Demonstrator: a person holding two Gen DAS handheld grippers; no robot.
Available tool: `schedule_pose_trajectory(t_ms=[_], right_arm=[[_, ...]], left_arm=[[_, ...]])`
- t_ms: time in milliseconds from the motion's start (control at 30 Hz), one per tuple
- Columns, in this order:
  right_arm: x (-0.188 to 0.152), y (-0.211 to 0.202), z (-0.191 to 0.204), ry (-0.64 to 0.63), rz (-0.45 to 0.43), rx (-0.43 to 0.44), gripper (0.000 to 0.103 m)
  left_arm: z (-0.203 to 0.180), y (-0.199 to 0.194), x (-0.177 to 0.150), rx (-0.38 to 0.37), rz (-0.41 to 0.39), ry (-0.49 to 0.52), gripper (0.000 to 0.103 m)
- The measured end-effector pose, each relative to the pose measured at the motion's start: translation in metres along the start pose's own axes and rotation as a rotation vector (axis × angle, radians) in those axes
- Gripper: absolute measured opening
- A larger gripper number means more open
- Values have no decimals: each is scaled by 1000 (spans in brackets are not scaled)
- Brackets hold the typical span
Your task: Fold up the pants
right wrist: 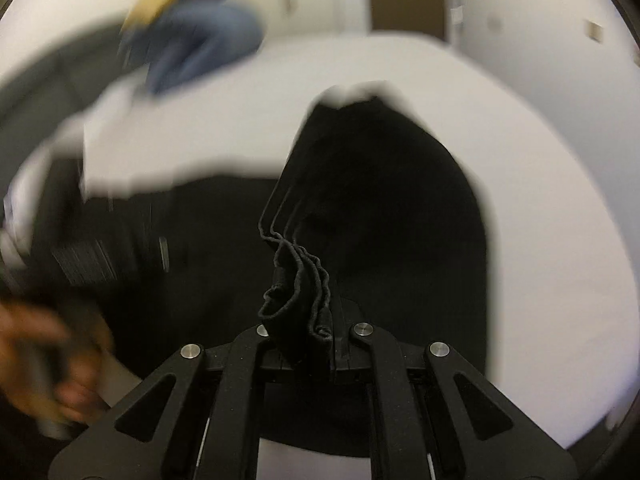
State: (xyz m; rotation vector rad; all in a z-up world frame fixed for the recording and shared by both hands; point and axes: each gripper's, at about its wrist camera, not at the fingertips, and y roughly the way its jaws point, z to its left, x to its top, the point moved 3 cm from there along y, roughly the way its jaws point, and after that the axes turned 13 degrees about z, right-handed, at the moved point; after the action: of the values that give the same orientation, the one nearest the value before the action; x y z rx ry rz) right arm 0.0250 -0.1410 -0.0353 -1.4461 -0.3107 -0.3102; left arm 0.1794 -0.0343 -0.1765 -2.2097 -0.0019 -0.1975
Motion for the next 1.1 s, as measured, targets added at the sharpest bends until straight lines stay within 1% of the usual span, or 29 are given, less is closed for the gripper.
schedule_pose_trajectory(t_ms=[33,133,200,233,267,300,400,467,533,567,600,633,667,700,733,767,867,900,967,1033,1100], right_arm=[[-4,8,2,18,17,-7,7],[-9,9,2,12,-6,-8,7],[-16,-5,-2,29,-21,2,7],[-23,-5,-7,36,-31,-3,7],[-24,-6,-7,41,-42,-8,7],[-27,-16,-3,40,-62,-15,7],[-31,-29,11,-7,-116,-68,7],[-35,-36,18,-21,-132,-78,7],[-36,-50,24,-50,-141,-99,7],[-35,-64,18,-63,-146,-110,7],[-38,-69,22,-77,-149,-123,7],[-31,-63,17,-77,-146,-121,8],[-33,-66,17,-76,-142,-116,8],[-35,-67,18,-75,-143,-114,8],[-36,-70,20,-74,-142,-112,8],[-37,-71,23,-77,-138,-103,8],[-39,-75,34,-85,-125,-73,8],[-40,-74,38,-93,-123,-62,8],[-29,-70,46,-99,-115,-27,8],[-27,-69,57,-105,-105,21,8],[-20,-69,73,-102,-81,80,8]], left_arm=[[0,-1,1,-13,11,-8,103],[-4,4,6,-39,45,-20,103],[-8,8,9,-24,62,-19,103],[-10,10,12,-14,71,-12,103],[-14,12,15,-8,85,-3,103],[-15,13,18,-9,98,-3,103],[-24,10,25,-39,144,-5,103],[-25,15,30,-67,182,4,103],[-27,17,33,-55,203,22,103],[-29,16,34,-46,212,29,102],[-29,14,35,-60,214,36,101],[-30,12,34,-72,213,44,91],[-30,12,34,-70,229,63,63],[-30,14,35,-64,254,75,44],[-29,16,35,-59,281,86,18],[-28,16,35,-56,299,104,16],[-25,6,35,-4,304,195,11],[-23,0,36,15,310,224,10],[-15,-8,43,54,327,269,10],[-2,-18,47,85,336,304,10],[12,-26,51,119,338,318,10]])
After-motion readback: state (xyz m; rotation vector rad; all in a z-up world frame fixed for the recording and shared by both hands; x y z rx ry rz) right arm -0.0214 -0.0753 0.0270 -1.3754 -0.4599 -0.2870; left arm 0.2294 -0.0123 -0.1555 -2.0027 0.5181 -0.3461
